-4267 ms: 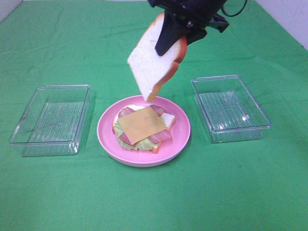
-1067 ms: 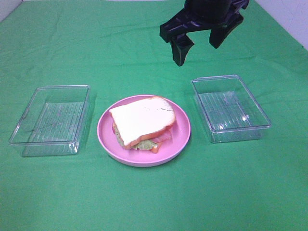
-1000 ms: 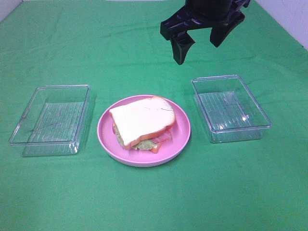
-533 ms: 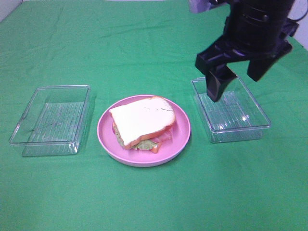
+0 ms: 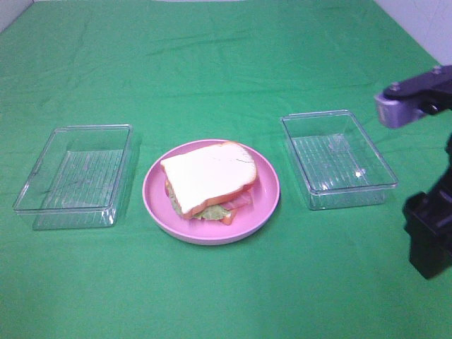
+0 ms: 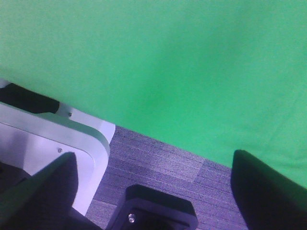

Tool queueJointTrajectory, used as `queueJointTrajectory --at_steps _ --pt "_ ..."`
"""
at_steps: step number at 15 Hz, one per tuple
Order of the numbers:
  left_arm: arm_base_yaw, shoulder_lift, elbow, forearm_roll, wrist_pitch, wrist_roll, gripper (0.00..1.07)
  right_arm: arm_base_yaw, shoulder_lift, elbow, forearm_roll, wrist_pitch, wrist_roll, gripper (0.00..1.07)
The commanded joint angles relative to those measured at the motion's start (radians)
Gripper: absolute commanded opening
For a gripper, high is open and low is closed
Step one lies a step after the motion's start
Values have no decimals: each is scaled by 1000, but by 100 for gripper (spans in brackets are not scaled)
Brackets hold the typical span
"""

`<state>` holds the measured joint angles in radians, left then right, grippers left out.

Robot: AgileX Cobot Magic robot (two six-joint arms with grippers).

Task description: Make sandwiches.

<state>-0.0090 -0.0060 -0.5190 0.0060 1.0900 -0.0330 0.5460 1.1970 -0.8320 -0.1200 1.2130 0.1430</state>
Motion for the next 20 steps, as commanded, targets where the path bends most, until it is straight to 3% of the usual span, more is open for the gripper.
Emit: queueJointTrajectory --at_steps 1,3,5,6,10,13,20 --pt "2 -15 1 -6 -13 3 101 -4 -190 161 -22 -47 20 84" --pt "2 -15 1 -6 -13 3 101 -97 -325 240 -20 -61 20 84" --pt "2 -15 1 -6 -13 3 101 -241 -448 289 -22 -72 16 84" --pt "2 -14 1 -6 -13 3 101 -345 -594 317 -33 -79 16 84" --pt "2 -14 1 -6 -13 3 101 -490 -961 328 -32 -89 16 84" --pt "2 -14 1 -6 -13 3 101 -538 -1241 354 -6 -194 6 84" --pt "2 -2 1 -6 -13 3 101 -534 -1235 351 6 -190 -10 84"
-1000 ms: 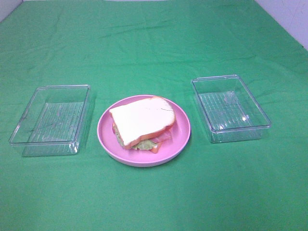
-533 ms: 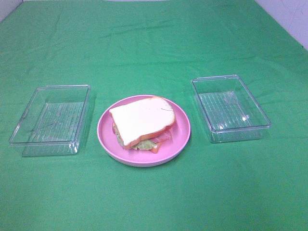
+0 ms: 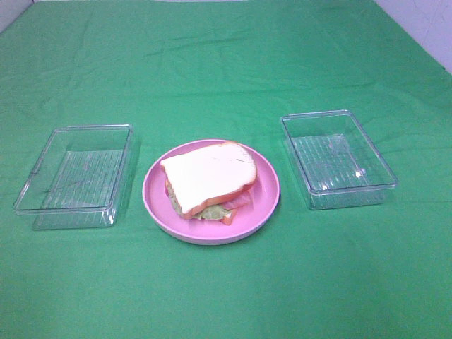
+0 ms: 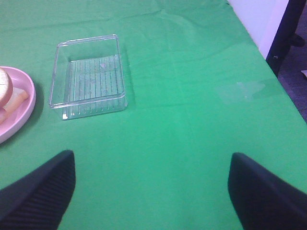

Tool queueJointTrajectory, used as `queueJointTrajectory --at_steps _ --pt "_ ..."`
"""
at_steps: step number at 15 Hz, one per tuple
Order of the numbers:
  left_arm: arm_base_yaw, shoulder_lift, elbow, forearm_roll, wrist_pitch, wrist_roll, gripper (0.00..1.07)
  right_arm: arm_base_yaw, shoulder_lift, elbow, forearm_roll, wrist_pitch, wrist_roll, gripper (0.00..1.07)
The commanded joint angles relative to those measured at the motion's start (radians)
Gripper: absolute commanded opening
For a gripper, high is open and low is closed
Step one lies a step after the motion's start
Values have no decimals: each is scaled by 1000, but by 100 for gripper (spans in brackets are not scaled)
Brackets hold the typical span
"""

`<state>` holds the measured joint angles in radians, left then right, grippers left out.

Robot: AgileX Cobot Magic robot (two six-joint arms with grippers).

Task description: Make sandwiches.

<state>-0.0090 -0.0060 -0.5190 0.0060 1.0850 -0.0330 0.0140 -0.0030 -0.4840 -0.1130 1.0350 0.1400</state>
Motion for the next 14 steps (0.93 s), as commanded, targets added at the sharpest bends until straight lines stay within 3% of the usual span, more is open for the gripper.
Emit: queueJointTrajectory --at_steps 1,4,14 --pt "2 -2 1 -6 -8 3 101 -2 -35 3 -1 -12 -7 84" --pt "2 -2 1 -6 -8 3 101 -2 -35 29 0 71 -20 84" --pt "2 -3 1 -6 -8 3 101 -2 -34 29 9 68 -53 84"
